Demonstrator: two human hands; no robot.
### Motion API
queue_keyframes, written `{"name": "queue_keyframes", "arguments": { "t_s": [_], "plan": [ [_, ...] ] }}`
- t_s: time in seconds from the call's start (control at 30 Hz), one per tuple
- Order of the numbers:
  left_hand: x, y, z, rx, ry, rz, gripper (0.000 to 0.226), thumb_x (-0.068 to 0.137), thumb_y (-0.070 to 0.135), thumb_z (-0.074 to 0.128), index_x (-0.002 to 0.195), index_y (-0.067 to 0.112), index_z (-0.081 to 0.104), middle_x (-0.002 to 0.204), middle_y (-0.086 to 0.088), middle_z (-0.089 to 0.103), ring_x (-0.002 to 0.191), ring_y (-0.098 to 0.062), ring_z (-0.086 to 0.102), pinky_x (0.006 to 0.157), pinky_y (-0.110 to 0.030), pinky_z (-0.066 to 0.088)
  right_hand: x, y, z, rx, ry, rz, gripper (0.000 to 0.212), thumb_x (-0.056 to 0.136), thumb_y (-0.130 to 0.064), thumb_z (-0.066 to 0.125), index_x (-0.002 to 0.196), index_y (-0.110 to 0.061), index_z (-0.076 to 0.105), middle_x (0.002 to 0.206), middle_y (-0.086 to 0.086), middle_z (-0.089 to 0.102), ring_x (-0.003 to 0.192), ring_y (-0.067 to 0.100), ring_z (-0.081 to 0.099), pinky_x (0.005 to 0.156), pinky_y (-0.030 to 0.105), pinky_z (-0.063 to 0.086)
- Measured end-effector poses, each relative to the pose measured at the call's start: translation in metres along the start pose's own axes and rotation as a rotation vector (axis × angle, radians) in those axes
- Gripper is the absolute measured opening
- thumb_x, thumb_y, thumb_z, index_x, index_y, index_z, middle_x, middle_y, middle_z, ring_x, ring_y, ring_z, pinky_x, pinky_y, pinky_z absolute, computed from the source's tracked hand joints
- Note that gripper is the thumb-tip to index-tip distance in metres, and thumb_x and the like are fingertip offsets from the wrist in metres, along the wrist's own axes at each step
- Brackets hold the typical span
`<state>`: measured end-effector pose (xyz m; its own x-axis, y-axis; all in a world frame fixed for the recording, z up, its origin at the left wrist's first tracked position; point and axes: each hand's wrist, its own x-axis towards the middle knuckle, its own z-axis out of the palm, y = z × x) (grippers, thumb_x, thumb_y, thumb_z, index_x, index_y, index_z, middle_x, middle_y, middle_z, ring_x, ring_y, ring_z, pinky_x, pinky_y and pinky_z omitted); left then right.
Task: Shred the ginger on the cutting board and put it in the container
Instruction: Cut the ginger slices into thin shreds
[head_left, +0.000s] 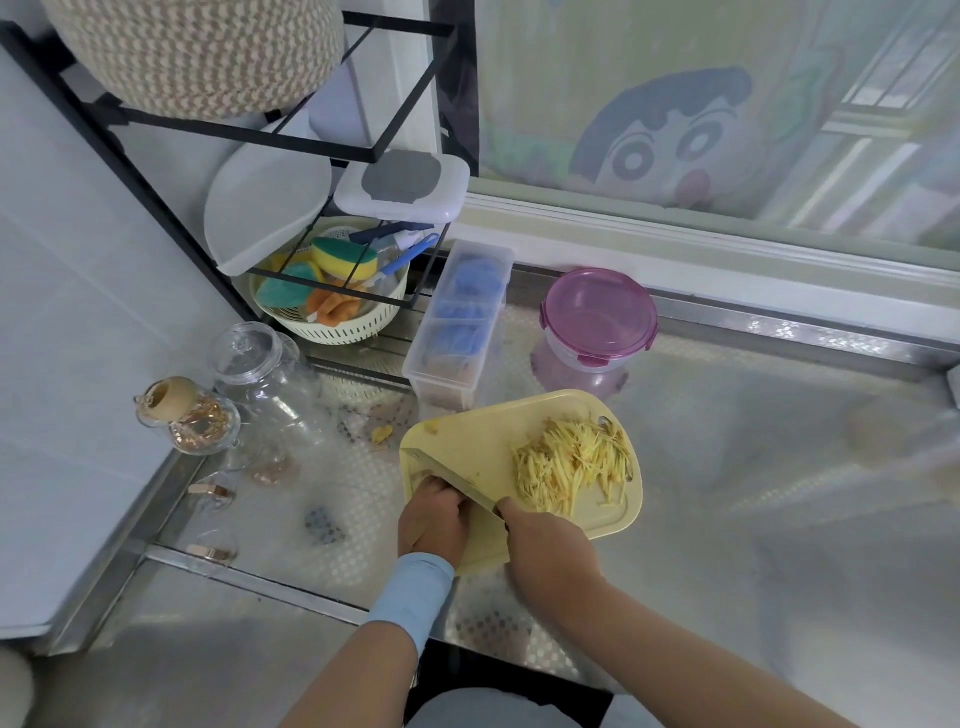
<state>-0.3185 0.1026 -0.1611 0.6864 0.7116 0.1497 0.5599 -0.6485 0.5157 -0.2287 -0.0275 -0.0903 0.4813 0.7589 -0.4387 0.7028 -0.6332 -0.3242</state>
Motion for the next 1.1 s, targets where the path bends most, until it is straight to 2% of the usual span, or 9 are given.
{"name": "queue_keyframes", "arguments": {
  "t_s": [0.07, 0.2, 0.4, 0.5, 0.63, 0.77, 0.9, 1.0, 1.1],
  "plan": [
    [-0.001, 0.0, -0.001, 0.002, 0.019, 0.021, 0.012, 0.059, 0.001, 0.069, 0.067, 0.008, 0.074, 0.073, -0.014, 0.068, 0.062, -0.031, 0.065, 0.045, -0.027, 0.045, -0.007, 0.004, 0.002, 0.004, -0.006, 0.015, 0.039, 0.086, -0.003, 0.042, 0.117, -0.026, 0.038, 0.076, 0.005, 0.053, 0.066, 0.027, 0.052, 0.052, 0.033, 0.041],
    [-0.002, -0.003, 0.002, -0.017, 0.009, 0.018, 0.018, 0.055, -0.007, 0.072, 0.064, 0.008, 0.072, 0.071, -0.012, 0.066, 0.063, -0.031, 0.064, 0.045, -0.028, 0.046, -0.002, 0.003, 0.002, 0.01, -0.015, 0.011, 0.037, 0.086, -0.001, 0.041, 0.116, -0.022, 0.038, 0.074, 0.005, 0.049, 0.063, 0.025, 0.048, 0.049, 0.032, 0.035],
    [-0.001, -0.007, 0.006, -0.048, -0.025, -0.023, 0.021, 0.054, -0.009, 0.078, 0.064, 0.008, 0.071, 0.072, -0.01, 0.066, 0.066, -0.029, 0.064, 0.047, -0.028, 0.048, 0.009, -0.004, -0.001, -0.015, -0.012, -0.016, 0.037, 0.084, 0.005, 0.041, 0.114, -0.018, 0.039, 0.073, 0.006, 0.05, 0.059, 0.025, 0.048, 0.049, 0.034, 0.036],
    [-0.002, -0.004, 0.003, -0.032, 0.011, 0.018, 0.01, 0.063, 0.003, 0.065, 0.066, 0.009, 0.073, 0.073, -0.012, 0.067, 0.064, -0.029, 0.064, 0.046, -0.027, 0.046, 0.002, 0.002, 0.001, 0.007, -0.003, -0.006, 0.033, 0.087, -0.001, 0.041, 0.113, -0.021, 0.039, 0.074, 0.005, 0.05, 0.061, 0.024, 0.048, 0.047, 0.032, 0.033],
    [-0.004, -0.002, 0.004, -0.054, 0.064, 0.018, 0.033, 0.075, 0.021, 0.044, 0.07, 0.009, 0.075, 0.077, -0.013, 0.069, 0.065, -0.031, 0.065, 0.049, -0.028, 0.049, -0.01, 0.007, 0.003, 0.015, -0.012, 0.009, 0.03, 0.09, -0.007, 0.044, 0.114, -0.024, 0.038, 0.077, 0.004, 0.052, 0.067, 0.026, 0.052, 0.053, 0.033, 0.04],
    [-0.003, -0.004, 0.004, -0.064, 0.049, 0.013, 0.011, 0.064, 0.006, 0.062, 0.066, 0.008, 0.072, 0.073, -0.011, 0.067, 0.064, -0.029, 0.065, 0.048, -0.025, 0.047, 0.001, 0.0, 0.002, 0.017, -0.022, 0.0, 0.03, 0.085, -0.001, 0.041, 0.108, -0.021, 0.036, 0.076, 0.006, 0.051, 0.066, 0.026, 0.051, 0.053, 0.034, 0.04],
    [-0.003, -0.004, 0.004, -0.074, 0.046, 0.011, 0.009, 0.063, 0.007, 0.065, 0.066, 0.01, 0.074, 0.073, -0.009, 0.068, 0.068, -0.026, 0.063, 0.047, -0.027, 0.049, 0.01, -0.007, -0.001, -0.016, -0.018, -0.019, 0.035, 0.083, 0.006, 0.04, 0.108, -0.017, 0.037, 0.073, 0.008, 0.051, 0.058, 0.025, 0.046, 0.047, 0.034, 0.034],
    [-0.005, -0.006, 0.005, -0.083, 0.08, 0.035, 0.023, 0.075, 0.016, 0.053, 0.072, 0.01, 0.075, 0.079, -0.011, 0.069, 0.081, -0.016, 0.051, 0.051, -0.029, 0.051, 0.003, -0.003, 0.0, 0.003, -0.015, -0.016, 0.032, 0.084, 0.0, 0.04, 0.108, -0.021, 0.036, 0.075, 0.007, 0.05, 0.061, 0.024, 0.047, 0.047, 0.033, 0.032],
    [-0.007, -0.005, 0.005, -0.086, 0.094, 0.056, 0.034, 0.076, 0.02, 0.043, 0.075, 0.009, 0.075, 0.081, -0.012, 0.069, 0.082, -0.019, 0.052, 0.051, -0.028, 0.05, -0.007, 0.002, 0.001, 0.031, -0.01, -0.005, 0.029, 0.086, -0.004, 0.039, 0.106, -0.024, 0.034, 0.074, 0.004, 0.049, 0.063, 0.025, 0.046, 0.047, 0.031, 0.029]
  ]
}}
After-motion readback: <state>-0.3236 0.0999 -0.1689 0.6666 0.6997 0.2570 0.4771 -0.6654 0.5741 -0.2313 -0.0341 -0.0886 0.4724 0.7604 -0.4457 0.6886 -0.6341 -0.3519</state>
